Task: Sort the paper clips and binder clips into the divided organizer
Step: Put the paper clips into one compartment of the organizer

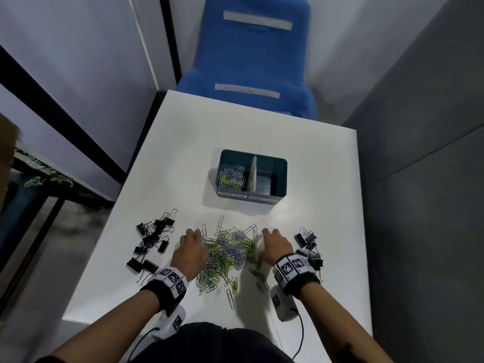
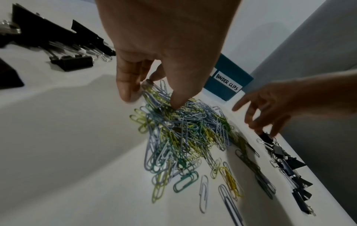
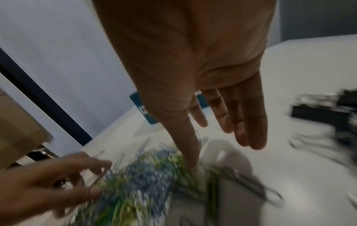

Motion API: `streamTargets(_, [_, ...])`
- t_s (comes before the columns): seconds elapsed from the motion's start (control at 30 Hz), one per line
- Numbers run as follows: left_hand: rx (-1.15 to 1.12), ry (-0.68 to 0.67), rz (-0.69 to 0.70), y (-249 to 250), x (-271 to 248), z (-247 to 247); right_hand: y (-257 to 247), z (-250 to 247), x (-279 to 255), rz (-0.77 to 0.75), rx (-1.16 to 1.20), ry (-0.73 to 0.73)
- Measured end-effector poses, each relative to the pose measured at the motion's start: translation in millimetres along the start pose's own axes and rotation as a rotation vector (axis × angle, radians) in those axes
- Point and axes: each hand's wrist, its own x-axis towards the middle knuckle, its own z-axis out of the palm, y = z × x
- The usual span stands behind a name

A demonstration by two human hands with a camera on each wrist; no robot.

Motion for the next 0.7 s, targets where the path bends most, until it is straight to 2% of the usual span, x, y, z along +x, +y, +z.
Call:
streamTargets(0.07, [-0.016, 0.002, 0.037, 6, 2, 2, 5, 18, -3, 0.065, 0.055, 0.004])
streamTargets(0.13, [-0.019, -0.002, 0.095, 13, 3, 4, 1, 30, -6, 0.061, 0.095, 0.05])
streamTargets(0.37, [-0.092, -0.069, 0.32, 13, -1, 1, -19, 38, -6, -0.188, 0.22, 0.098])
streamTargets(0.53, [-0.074, -0.067, 0.241, -8, -18, -8, 0, 43, -19, -0.196, 0.13, 0.069])
streamTargets(0.7, [0.044, -0.199, 0.171, -34, -32, -3, 16, 61, -25, -0.183, -0.035, 0.042])
